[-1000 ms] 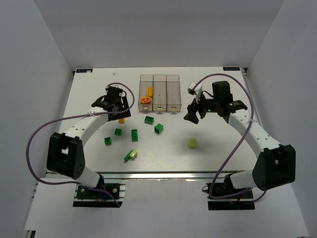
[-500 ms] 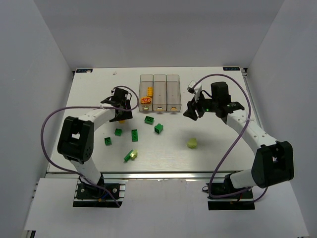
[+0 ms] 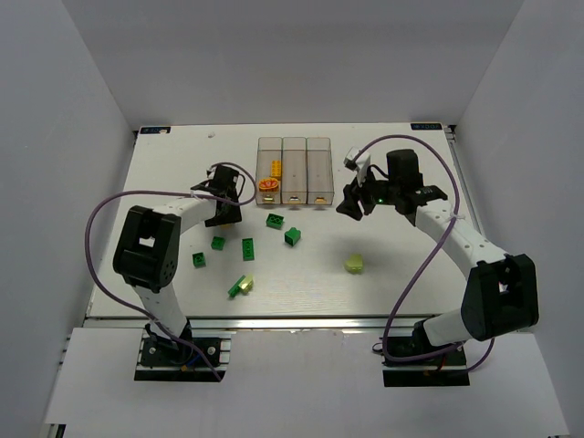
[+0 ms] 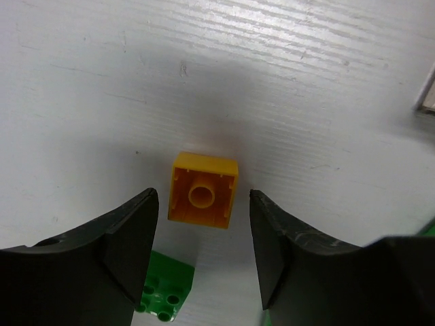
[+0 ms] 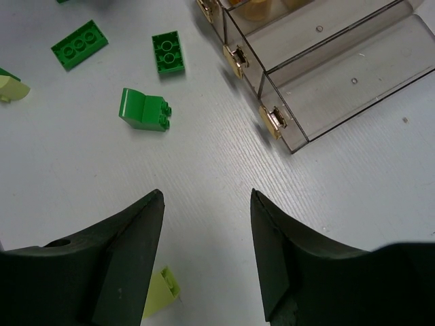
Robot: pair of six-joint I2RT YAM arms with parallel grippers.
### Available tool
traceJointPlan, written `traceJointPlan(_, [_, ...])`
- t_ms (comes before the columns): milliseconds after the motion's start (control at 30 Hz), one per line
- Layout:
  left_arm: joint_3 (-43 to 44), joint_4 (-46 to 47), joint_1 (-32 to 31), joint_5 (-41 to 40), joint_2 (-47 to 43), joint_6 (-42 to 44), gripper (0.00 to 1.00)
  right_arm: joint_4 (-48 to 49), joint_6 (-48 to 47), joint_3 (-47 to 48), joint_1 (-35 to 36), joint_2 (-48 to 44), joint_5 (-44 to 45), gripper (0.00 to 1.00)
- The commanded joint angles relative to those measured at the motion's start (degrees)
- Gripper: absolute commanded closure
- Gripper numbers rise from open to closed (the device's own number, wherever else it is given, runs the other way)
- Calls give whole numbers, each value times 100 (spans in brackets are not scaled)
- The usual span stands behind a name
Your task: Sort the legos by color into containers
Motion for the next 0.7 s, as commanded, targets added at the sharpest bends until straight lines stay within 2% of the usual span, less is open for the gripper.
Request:
traceJointPlan(0, [98, 137, -2, -127, 46, -33, 35, 176, 56, 275, -2, 42, -26, 40])
traceJointPlan(200, [81, 260, -2, -92, 152, 1, 41, 176, 91, 257, 6, 51, -44, 40])
traceJointPlan(533, [168, 269, -1, 171, -58, -51, 99, 185, 136, 257, 6, 42, -44, 40])
traceJointPlan(667, [309, 365, -2, 837, -680, -244, 100, 185, 135, 248, 6, 7, -35, 40])
